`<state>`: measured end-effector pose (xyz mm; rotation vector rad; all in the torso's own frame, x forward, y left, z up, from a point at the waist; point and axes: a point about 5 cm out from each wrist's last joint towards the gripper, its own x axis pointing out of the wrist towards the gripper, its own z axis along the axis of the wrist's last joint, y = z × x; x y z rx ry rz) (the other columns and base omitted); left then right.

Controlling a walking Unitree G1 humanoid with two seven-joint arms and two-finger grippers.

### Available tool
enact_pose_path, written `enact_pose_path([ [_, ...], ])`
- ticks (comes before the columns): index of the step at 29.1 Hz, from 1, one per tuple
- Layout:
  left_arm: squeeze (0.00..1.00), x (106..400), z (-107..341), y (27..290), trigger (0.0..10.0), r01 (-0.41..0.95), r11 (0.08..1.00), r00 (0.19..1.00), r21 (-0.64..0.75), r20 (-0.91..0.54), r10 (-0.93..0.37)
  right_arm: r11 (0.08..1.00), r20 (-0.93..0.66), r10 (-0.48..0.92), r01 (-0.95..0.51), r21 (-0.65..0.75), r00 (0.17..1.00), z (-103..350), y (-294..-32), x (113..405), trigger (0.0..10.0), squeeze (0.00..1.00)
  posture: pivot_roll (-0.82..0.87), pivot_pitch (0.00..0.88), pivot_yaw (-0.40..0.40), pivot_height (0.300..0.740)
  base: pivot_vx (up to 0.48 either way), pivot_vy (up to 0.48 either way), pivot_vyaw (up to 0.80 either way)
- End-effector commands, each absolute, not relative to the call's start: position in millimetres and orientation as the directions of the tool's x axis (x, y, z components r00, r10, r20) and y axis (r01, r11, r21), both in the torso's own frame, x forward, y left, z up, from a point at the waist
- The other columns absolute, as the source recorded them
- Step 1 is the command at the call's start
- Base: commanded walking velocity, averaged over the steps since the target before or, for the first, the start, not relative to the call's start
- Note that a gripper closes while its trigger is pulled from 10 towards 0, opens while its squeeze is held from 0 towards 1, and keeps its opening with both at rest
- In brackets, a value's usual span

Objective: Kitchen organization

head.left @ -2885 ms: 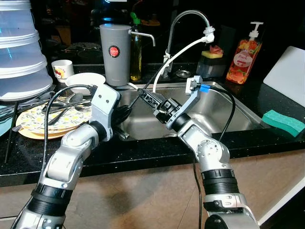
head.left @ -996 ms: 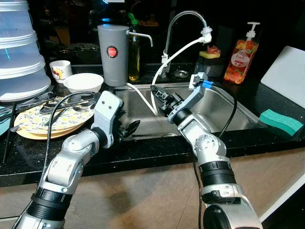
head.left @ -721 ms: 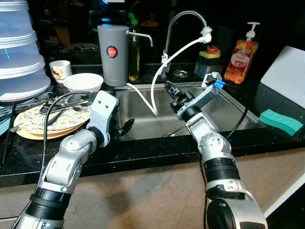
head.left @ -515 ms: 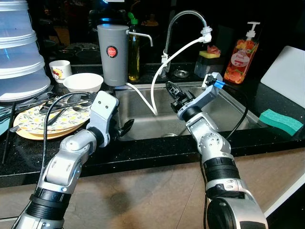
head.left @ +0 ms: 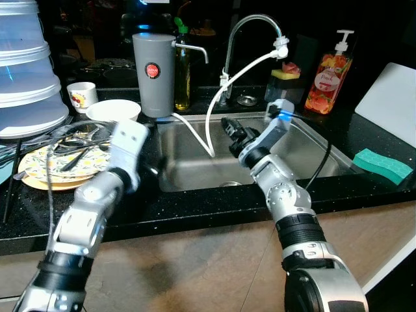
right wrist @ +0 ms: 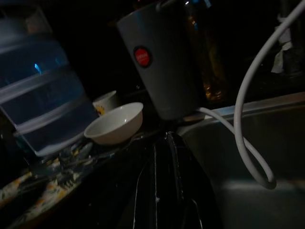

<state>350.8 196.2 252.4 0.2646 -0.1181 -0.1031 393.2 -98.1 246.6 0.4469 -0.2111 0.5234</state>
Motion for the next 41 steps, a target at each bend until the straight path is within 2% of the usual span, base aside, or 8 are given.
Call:
enact_pose_path([
  [1, 1.00, 352, 255, 211, 10.0, 0.006, 0.959, 0.996, 0.283, 0.085, -0.031, 0.779, 0.297, 0.450, -0.533, 0.331, 0.842, 245, -96, 393, 10.0, 0.00, 0.04, 0.000, -0.062, 0.740, 0.000, 0.000, 0.00],
  [9, 1.00, 349, 251, 235, 10.0, -0.116, 0.944, 0.993, 0.309, 0.021, 0.116, 0.784, 0.265, 0.491, -0.554, 0.281, 0.830, 242, -89, 392, 10.0, 0.00, 0.04, 0.000, -0.067, 0.740, 0.000, 0.000, 0.00],
  [10, 0.90, 348, 249, 239, 10.0, -0.129, 0.936, 0.991, 0.327, 0.003, 0.135, 0.784, 0.258, 0.499, -0.558, 0.271, 0.827, 242, -88, 392, 10.0, 0.00, 0.04, 0.000, -0.068, 0.740, 0.000, 0.000, 0.00],
  [11, 0.15, 348, 247, 239, 10.0, -0.115, 0.934, 0.992, 0.339, -0.009, 0.125, 0.786, 0.253, 0.504, -0.560, 0.263, 0.826, 241, -88, 393, 10.0, 0.00, 0.04, 0.000, -0.069, 0.740, 0.000, 0.000, 0.00],
  [12, 0.00, 348, 245, 239, 10.0, -0.106, 0.931, 0.993, 0.348, -0.018, 0.119, 0.786, 0.250, 0.507, -0.561, 0.258, 0.825, 241, -88, 393, 10.0, 0.00, 0.04, 0.000, -0.069, 0.740, 0.000, 0.000, 0.00],
  [19, 0.00, 349, 242, 234, 10.0, -0.084, 0.931, 0.994, 0.356, -0.038, 0.104, 0.788, 0.245, 0.510, -0.562, 0.251, 0.825, 240, -87, 393, 10.0, 0.00, 0.03, 0.000, -0.069, 0.740, 0.000, 0.000, 0.00],
  [26, 0.00, 347, 240, 199, 10.0, 0.131, 0.931, 0.990, 0.341, -0.094, -0.105, 0.789, 0.243, 0.516, -0.566, 0.239, 0.822, 240, -88, 393, 10.0, 0.00, 0.04, 0.000, -0.069, 0.740, 0.000, 0.000, 0.00],
  [41, 0.00, 342, 222, 214, 9.8, 0.088, 0.893, 0.963, 0.441, -0.268, 0.038, 0.784, 0.205, 0.548, -0.583, 0.215, 0.811, 233, -86, 391, 10.0, 0.00, 0.03, 0.000, -0.064, 0.740, 0.000, 0.000, 0.00],
])
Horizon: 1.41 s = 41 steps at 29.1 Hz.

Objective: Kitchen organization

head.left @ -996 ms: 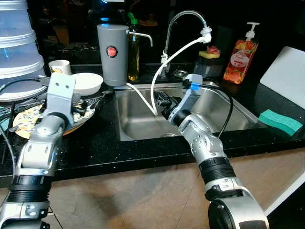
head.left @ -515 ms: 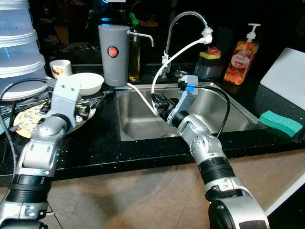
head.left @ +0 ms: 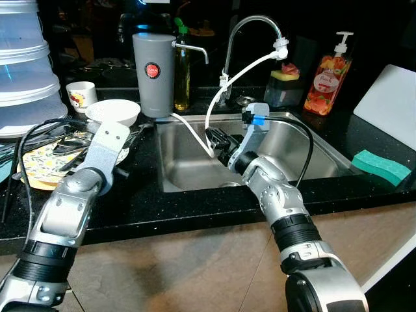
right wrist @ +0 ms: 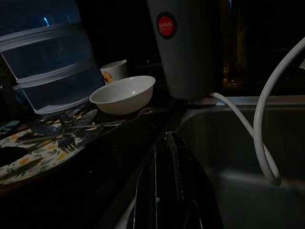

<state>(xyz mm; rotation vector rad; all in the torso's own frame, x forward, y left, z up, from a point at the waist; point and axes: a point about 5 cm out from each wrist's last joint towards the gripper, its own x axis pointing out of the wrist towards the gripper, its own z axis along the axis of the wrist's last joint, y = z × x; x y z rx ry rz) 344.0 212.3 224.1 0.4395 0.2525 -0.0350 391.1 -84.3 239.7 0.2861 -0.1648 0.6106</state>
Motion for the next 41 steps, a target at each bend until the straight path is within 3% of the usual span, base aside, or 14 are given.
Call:
enact_pose_path([
  [1, 0.00, 341, 220, 214, 0.0, 0.095, 0.893, 0.959, 0.439, -0.281, 0.036, 0.784, 0.198, 0.551, -0.584, 0.211, 0.811, 232, -86, 391, 10.0, 0.00, 0.03, 0.000, -0.066, 0.740, 0.000, 0.000, 0.00],
  [21, 0.00, 341, 230, 205, 0.0, 0.096, 0.896, 0.967, 0.435, -0.252, 0.019, 0.803, 0.166, 0.530, -0.555, 0.215, 0.831, 226, -90, 393, 10.0, 0.00, 0.03, 0.000, -0.063, 0.740, 0.000, 0.000, 0.00],
  [30, 0.00, 342, 240, 193, 0.0, 0.110, 0.924, 0.978, 0.366, -0.207, -0.034, 0.807, 0.161, 0.528, -0.551, 0.212, 0.834, 225, -91, 394, 10.0, 0.00, 0.03, 0.000, -0.065, 0.740, 0.000, 0.000, 0.00],
  [41, 0.00, 343, 271, 168, 0.0, 0.158, 0.962, 0.987, 0.221, -0.052, -0.150, 0.807, 0.162, 0.528, -0.552, 0.209, 0.834, 225, -91, 393, 10.0, 0.00, 0.03, 0.000, -0.064, 0.740, 0.000, 0.000, 0.00],
])
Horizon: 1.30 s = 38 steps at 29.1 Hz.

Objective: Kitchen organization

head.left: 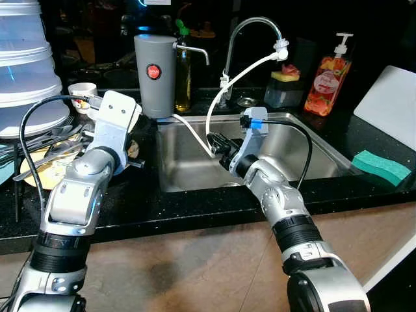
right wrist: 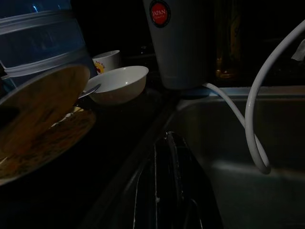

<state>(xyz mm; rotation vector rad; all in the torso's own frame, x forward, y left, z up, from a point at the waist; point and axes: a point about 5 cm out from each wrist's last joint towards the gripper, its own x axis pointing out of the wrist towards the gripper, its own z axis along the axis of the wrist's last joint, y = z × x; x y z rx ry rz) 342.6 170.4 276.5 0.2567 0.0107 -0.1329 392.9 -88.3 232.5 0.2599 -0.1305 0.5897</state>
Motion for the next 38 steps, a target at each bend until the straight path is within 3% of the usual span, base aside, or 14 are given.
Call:
enact_pose_path([
  [1, 0.00, 343, 273, 166, 0.0, 0.160, 0.963, 0.987, 0.216, -0.044, -0.154, 0.807, 0.162, 0.528, -0.552, 0.209, 0.834, 225, -91, 393, 10.0, 0.00, 0.03, 0.000, -0.064, 0.740, 0.000, 0.000, 0.00],
  [9, 0.00, 338, 289, 146, 0.0, 0.274, 0.943, 0.955, 0.189, 0.062, -0.290, 0.808, 0.162, 0.526, -0.550, 0.211, 0.835, 226, -91, 393, 10.0, 0.00, 0.03, 0.000, -0.064, 0.740, 0.000, 0.000, 0.00],
  [15, 0.00, 325, 301, 121, 0.0, 0.437, 0.853, 0.852, 0.285, 0.172, -0.494, 0.802, 0.177, 0.516, -0.545, 0.243, 0.838, 228, -91, 394, 10.0, 0.00, 0.03, 0.000, -0.063, 0.740, 0.000, 0.000, 0.00],
  [32, 0.00, 327, 293, 123, 0.0, 0.328, 0.745, 0.812, 0.582, 0.230, -0.537, 0.796, 0.242, 0.442, -0.502, 0.337, 0.863, 236, -103, 397, 10.0, 0.00, 0.04, 0.001, -0.056, 0.740, 0.000, 0.000, 0.00],
  [36, 0.00, 328, 275, 123, 0.0, 0.320, 0.625, 0.797, 0.712, 0.155, -0.584, 0.772, 0.293, 0.409, -0.499, 0.393, 0.864, 244, -106, 397, 10.0, 0.00, 0.04, 0.000, -0.055, 0.740, 0.000, 0.000, 0.00],
  [37, 0.00, 327, 266, 122, 0.0, 0.336, 0.583, 0.788, 0.740, 0.119, -0.604, 0.762, 0.303, 0.409, -0.505, 0.406, 0.861, 245, -106, 397, 10.0, 0.17, 0.04, 0.000, -0.055, 0.740, 0.000, 0.000, 0.00],
  [38, 0.00, 327, 260, 122, 0.0, 0.348, 0.553, 0.784, 0.757, 0.089, -0.615, 0.755, 0.307, 0.413, -0.511, 0.411, 0.857, 246, -105, 397, 10.0, 0.85, 0.04, 0.000, -0.055, 0.740, 0.000, 0.000, 0.00],
])
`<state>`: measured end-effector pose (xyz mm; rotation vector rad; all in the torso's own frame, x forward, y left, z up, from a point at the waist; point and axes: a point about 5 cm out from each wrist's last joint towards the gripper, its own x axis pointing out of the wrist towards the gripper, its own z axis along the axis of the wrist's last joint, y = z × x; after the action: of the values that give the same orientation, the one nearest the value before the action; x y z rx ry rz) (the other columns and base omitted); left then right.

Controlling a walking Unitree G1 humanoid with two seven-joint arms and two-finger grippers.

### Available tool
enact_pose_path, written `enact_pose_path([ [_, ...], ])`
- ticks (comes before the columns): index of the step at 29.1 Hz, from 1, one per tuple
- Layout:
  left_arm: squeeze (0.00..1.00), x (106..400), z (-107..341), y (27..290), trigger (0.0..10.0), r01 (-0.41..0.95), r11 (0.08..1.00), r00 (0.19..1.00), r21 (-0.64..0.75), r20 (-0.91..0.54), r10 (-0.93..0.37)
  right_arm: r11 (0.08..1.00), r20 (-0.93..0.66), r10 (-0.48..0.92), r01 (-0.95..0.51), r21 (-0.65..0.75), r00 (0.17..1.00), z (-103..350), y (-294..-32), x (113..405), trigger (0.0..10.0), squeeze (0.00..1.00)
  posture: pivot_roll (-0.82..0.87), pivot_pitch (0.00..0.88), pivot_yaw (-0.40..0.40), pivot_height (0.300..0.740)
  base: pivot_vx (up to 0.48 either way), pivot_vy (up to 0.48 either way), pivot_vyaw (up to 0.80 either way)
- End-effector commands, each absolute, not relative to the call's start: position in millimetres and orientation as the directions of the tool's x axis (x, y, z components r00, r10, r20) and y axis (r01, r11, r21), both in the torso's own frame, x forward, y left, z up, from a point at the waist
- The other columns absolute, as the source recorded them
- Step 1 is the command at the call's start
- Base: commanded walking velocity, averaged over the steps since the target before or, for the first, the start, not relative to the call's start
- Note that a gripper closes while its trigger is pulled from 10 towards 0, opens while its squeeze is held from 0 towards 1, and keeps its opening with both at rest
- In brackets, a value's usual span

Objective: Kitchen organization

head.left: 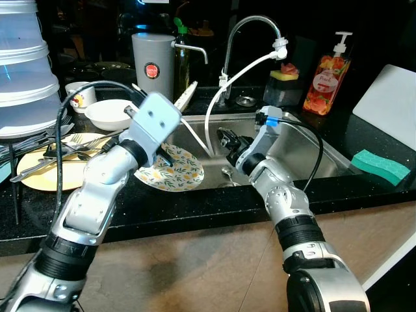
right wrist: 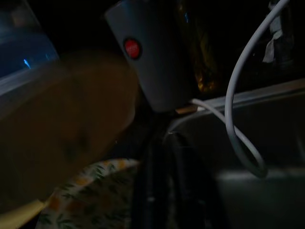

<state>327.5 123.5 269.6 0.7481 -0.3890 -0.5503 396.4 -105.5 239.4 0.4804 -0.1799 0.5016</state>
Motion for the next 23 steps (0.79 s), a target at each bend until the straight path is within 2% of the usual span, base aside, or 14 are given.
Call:
enact_pose_path([
  [1, 0.00, 327, 254, 122, 0.0, 0.360, 0.528, 0.778, 0.769, 0.064, -0.624, 0.747, 0.308, 0.422, -0.520, 0.415, 0.852, 246, -104, 397, 10.0, 1.00, 0.04, 0.000, -0.055, 0.740, 0.000, 0.000, 0.00],
  [6, 0.00, 326, 234, 123, 0.0, 0.382, 0.460, 0.774, 0.802, -0.005, -0.633, 0.720, 0.315, 0.450, -0.548, 0.425, 0.836, 246, -98, 394, 10.0, 1.00, 0.03, 0.000, -0.051, 0.740, 0.000, 0.000, 0.00],
  [17, 0.00, 326, 228, 123, 0.0, 0.339, 0.428, 0.751, 0.838, 0.033, -0.659, 0.659, 0.314, 0.509, -0.598, 0.456, 0.801, 245, -90, 391, 10.0, 1.00, 0.03, 0.000, -0.051, 0.740, 0.000, 0.000, 0.00],
  [23, 0.00, 328, 218, 130, 0.0, 0.350, 0.383, 0.767, 0.855, -0.026, -0.642, 0.627, 0.295, 0.571, -0.639, 0.446, 0.766, 243, -84, 388, 10.0, 1.00, 0.03, 0.000, -0.049, 0.740, 0.000, 0.000, 0.00],
])
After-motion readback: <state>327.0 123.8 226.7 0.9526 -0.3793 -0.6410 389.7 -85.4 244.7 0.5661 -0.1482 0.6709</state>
